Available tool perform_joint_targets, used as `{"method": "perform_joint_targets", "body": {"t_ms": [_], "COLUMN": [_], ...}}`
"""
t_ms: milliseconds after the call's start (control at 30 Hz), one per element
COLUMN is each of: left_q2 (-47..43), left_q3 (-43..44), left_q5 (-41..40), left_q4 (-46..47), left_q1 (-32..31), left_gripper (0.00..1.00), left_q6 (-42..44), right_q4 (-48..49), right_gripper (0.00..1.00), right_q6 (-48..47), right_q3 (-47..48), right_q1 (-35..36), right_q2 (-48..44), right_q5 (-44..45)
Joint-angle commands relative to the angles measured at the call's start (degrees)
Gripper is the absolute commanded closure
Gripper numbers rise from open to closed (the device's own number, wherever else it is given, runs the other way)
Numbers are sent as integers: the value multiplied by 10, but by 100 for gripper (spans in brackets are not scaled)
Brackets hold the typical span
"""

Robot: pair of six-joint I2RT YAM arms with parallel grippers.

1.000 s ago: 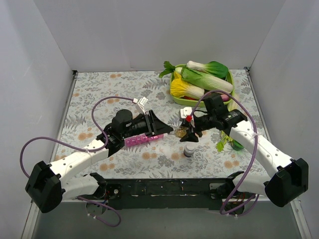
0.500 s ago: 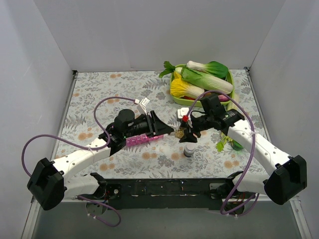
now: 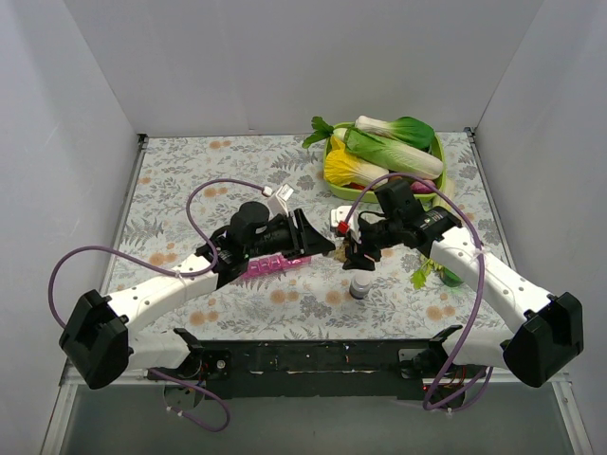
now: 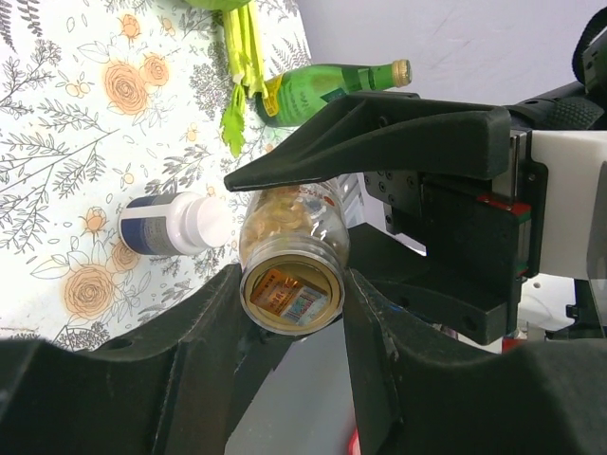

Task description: Sort the pills into containers

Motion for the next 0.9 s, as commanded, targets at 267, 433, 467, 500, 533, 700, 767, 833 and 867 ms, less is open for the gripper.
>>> {"method": "perform_joint_targets", "body": {"t_ms": [267,433,467,500,533,700,767,833,867], "left_q2": [5,-3,-4,-7,-9,-12,-13,-12,-12], "left_q3": [36,35,33,33,32,36,38,39,40], "left_q5": [41,40,40,37,36,33,34,35,35], "left_q4": [-20,-28,-28,-28,-29,-35,-40,-43,-44], "left_q1": [-14,-13,-13,-13,-13,-11,-10,-10,-9], "left_gripper": [82,82,82,82,82,81,80,80,80], "left_q6": [39,37,36,34,33,32,33,34,34], "right_q4": [13,14,16,19,19,22,25,26,26], "right_gripper": [98,98,98,99,99,99,99,99,99], "right_q6": [18,25,27,29,30,32,32,33,33], "right_q3": [40,37,37,35,33,29,28,28,28], "right_q1": [16,17,17,17,16,16,16,16,16], "right_q2": [3,3,2,1,1,0,-1,-1,-1], "right_q5": [-47,-53,-53,-53,-53,-55,-56,-57,-58]}}
